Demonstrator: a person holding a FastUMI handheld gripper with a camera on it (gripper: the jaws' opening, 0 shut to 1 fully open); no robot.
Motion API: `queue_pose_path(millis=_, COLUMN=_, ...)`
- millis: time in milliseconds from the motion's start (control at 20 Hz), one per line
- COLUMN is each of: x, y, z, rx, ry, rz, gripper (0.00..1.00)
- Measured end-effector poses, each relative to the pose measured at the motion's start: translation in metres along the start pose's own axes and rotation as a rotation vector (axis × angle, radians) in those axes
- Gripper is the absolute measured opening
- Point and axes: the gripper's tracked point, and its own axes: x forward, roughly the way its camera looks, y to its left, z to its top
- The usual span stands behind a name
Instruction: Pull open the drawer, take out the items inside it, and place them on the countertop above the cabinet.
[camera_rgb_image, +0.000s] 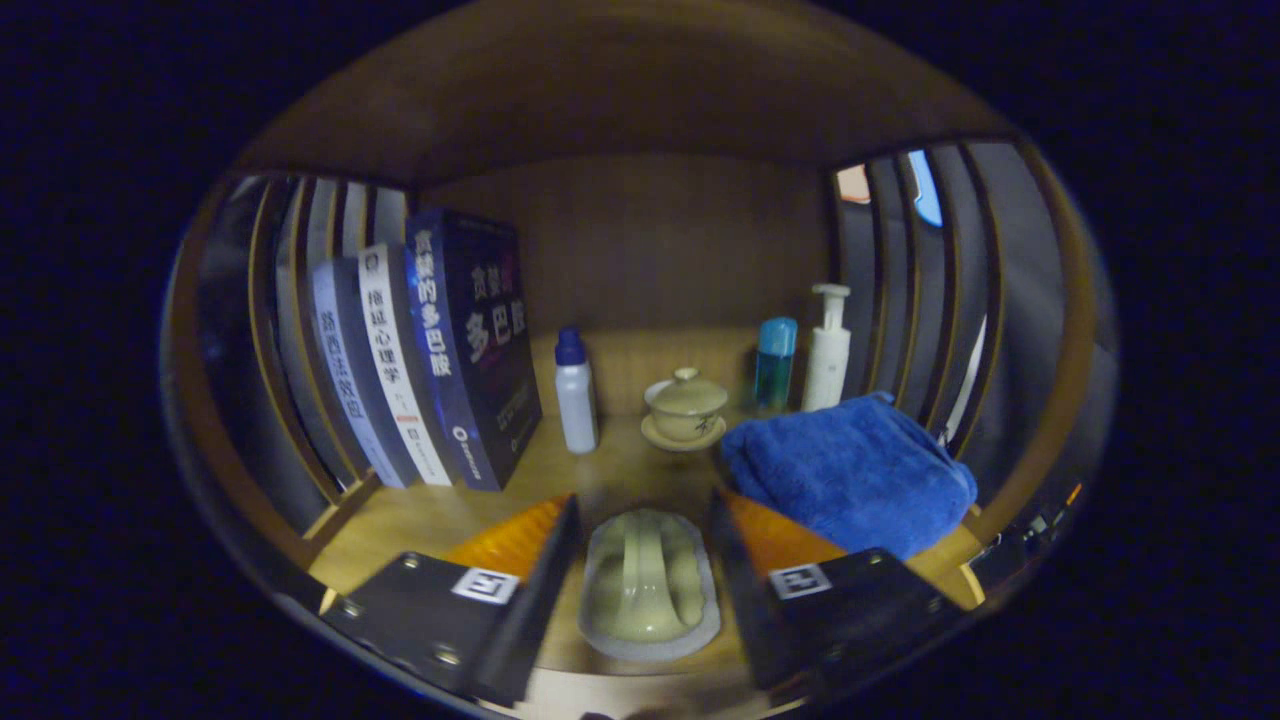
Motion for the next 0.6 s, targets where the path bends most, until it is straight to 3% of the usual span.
queue_pose_path(millis=100, x=-0.024, y=-0.003, z=0.014, rx=0.016, ry=-0.060, rz=-0.001, gripper=1.00)
queue_pose_path(millis=400, x=-0.106, y=-0.009, z=0.023, rx=-0.073, ry=-0.149, rz=0.011, gripper=1.00)
queue_pose_path(millis=600, x=-0.157, y=-0.005, z=0.001, rx=-0.110, ry=-0.193, rz=0.030, gripper=1.00)
